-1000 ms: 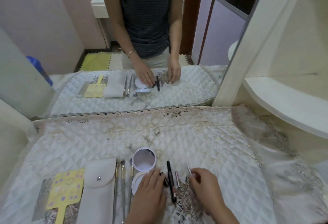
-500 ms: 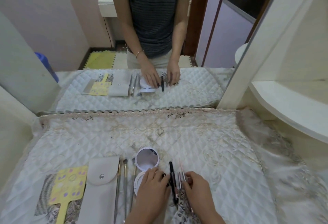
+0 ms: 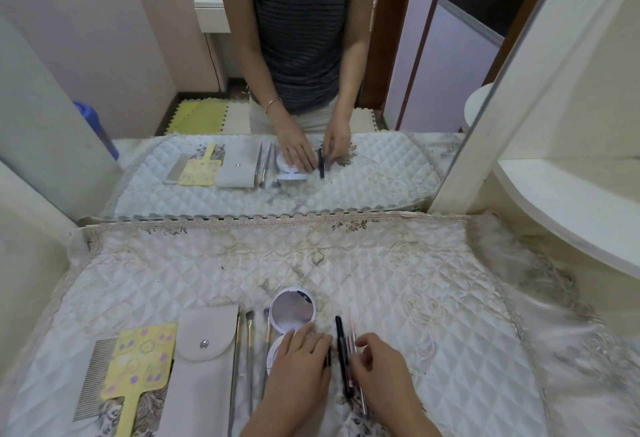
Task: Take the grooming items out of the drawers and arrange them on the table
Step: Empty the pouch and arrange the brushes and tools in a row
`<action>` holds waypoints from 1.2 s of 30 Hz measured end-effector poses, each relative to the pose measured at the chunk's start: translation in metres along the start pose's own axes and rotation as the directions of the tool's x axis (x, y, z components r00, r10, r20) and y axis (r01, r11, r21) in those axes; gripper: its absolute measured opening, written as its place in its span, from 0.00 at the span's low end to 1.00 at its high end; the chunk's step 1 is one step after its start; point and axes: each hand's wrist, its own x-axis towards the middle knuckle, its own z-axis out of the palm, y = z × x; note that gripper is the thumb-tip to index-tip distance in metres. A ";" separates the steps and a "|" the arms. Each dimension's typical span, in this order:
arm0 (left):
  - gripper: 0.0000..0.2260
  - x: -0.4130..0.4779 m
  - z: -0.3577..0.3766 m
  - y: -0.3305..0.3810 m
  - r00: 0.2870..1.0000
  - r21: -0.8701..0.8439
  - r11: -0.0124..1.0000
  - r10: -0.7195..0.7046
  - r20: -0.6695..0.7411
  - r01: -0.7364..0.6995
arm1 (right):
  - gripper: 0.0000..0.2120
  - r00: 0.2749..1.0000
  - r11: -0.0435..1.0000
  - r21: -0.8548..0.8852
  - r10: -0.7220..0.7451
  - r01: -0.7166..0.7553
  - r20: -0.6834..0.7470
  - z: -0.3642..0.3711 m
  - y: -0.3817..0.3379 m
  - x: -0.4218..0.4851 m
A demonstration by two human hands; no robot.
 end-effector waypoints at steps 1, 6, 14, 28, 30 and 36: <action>0.17 0.000 -0.001 0.000 1.000 -0.003 1.000 -0.004 0.024 0.004 | 0.05 0.998 0.998 -0.050 -0.036 0.038 0.051 0.003 -0.004 -0.002; 0.18 -0.002 -0.002 -0.004 0.999 -0.030 1.000 0.003 0.049 -0.002 | 0.16 0.992 0.986 -0.144 -0.072 0.086 0.103 0.021 -0.014 -0.007; 0.29 -0.005 0.001 -0.004 0.998 -0.095 0.995 0.031 0.060 -0.025 | 0.11 0.998 0.998 -0.012 -0.063 0.063 -0.010 0.021 -0.003 -0.002; 0.30 -0.038 -0.001 -0.044 0.984 -0.121 0.985 -0.134 -0.119 0.119 | 0.12 0.982 0.991 -0.094 -0.107 0.093 -0.154 0.032 0.015 0.003; 0.34 -0.043 0.002 -0.049 0.983 -0.123 0.980 -0.166 -0.073 0.156 | 0.12 0.964 0.984 -0.124 -0.153 0.128 -0.219 0.036 0.018 0.003; 0.30 -0.039 0.002 -0.048 0.968 -0.136 0.990 -0.073 -0.238 0.041 | 0.22 0.932 0.922 -0.296 -0.312 0.249 -0.186 0.041 0.016 -0.010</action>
